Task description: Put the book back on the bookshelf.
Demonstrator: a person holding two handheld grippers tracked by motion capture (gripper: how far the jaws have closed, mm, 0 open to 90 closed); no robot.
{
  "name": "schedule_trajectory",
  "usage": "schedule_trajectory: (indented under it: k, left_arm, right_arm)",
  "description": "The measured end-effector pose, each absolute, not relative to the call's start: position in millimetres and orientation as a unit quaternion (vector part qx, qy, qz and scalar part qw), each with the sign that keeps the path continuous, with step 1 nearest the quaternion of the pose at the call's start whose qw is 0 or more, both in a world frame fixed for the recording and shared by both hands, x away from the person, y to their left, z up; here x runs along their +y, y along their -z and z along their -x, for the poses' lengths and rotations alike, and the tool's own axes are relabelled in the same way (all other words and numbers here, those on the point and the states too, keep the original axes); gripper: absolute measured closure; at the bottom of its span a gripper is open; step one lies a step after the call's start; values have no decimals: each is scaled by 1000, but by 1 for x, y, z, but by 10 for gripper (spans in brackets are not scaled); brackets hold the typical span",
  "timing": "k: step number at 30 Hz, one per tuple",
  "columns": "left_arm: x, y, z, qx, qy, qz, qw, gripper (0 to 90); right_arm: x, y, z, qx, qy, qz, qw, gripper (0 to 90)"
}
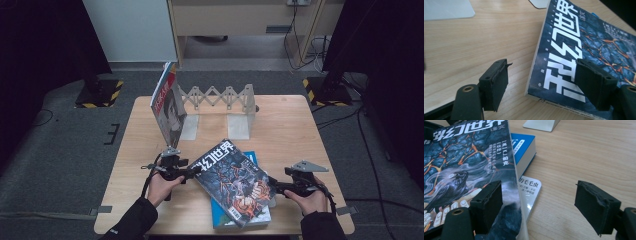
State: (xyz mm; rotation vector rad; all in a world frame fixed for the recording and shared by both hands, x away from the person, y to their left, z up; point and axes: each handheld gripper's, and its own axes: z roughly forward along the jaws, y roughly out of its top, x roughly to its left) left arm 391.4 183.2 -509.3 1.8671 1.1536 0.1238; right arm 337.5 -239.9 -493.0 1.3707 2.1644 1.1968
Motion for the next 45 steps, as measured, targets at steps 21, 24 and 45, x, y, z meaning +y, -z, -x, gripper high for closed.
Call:
schedule_trajectory:
  k: [21,24,45]
  left_arm:
    - [182,517,-391,458,29,-753,472,276]
    - [180,519,-391,459,38,-750,474,266]
    - [188,514,-375,469,51,-750,464,322]
  right_arm:
    - [-227,499,-338,764,-421,-470,136,214]
    - [-227,500,-338,763,-422,-470,135,210]
    - [-229,503,-338,757,-429,-470,145,212]
